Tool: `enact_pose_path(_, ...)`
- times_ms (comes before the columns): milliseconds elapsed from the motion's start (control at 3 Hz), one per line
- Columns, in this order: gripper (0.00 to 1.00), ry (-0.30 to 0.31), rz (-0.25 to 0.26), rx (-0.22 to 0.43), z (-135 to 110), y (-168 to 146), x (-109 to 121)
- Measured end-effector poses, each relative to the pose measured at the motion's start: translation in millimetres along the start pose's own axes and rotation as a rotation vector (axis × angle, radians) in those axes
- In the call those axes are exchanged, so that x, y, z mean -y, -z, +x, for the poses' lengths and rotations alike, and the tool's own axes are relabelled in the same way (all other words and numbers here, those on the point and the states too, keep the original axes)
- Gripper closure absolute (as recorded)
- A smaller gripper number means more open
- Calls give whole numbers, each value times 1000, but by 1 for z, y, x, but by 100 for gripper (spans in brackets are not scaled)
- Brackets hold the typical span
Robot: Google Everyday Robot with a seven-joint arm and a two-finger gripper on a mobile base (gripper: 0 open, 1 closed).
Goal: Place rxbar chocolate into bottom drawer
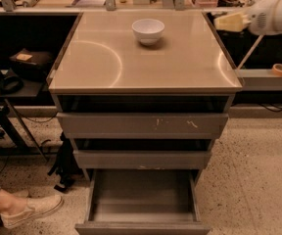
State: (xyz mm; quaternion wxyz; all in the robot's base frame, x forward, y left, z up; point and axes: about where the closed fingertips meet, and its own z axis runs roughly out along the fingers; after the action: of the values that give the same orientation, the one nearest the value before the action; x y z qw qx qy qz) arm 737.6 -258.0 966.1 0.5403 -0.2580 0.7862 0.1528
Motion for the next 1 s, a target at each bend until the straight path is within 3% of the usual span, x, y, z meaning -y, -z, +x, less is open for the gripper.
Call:
enact_pose_path(333,100,24,56,30,-22,93,13)
enact_pose_path(667,100,10,126,-24,-15,175,30)
enact_pose_path(1000,100,18,183,-120,6,252,54)
